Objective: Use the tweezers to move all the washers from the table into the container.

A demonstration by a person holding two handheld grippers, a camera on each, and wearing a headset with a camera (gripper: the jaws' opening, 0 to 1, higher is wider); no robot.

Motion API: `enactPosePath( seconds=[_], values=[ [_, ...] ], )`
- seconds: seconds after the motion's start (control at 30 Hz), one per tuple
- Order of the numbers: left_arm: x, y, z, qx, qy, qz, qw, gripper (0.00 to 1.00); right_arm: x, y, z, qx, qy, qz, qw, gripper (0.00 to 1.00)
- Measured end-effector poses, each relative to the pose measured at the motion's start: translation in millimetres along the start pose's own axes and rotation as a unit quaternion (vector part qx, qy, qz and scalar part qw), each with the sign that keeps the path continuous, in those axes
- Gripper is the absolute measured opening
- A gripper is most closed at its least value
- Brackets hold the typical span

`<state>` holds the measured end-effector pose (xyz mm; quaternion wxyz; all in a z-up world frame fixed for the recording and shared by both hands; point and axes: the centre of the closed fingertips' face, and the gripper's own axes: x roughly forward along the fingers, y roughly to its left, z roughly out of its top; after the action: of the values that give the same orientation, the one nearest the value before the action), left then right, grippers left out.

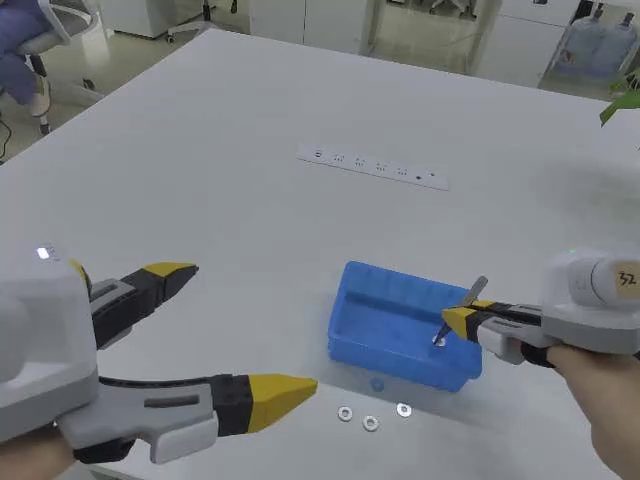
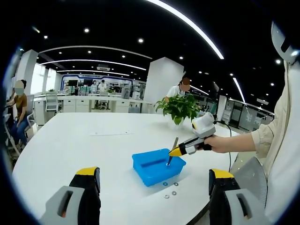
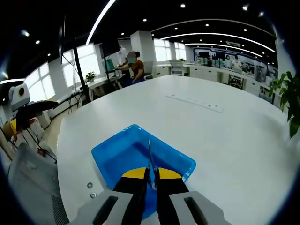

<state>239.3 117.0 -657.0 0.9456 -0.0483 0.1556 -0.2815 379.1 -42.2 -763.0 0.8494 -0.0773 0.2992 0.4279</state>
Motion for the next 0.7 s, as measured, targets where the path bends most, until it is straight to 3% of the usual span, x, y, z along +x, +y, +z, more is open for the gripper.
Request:
enactPosePath(
  seconds=[0.37, 0.57, 0.7],
  values=[
    [1.6, -0.5, -3.7, -0.001, 0.006, -0.001, 1.0, 0.97, 0.1, -1.2, -9.4, -0.01, 0.015, -0.005, 0.9998, 0.03],
    [1.6, -0.7, -4.8, 0.0, 0.009, -0.002, 1.0, 0.98, -3.3, -4.1, -7.8, 0.002, 0.005, -0.011, 0.9999, 0.03],
    [0.8, -0.4, -4.4, -0.002, 0.007, 0.0, 1.0, 0.98, -12.7, -0.8, 3.4, 0.013, -0.02, -0.009, 0.9997, 0.03]
  ],
)
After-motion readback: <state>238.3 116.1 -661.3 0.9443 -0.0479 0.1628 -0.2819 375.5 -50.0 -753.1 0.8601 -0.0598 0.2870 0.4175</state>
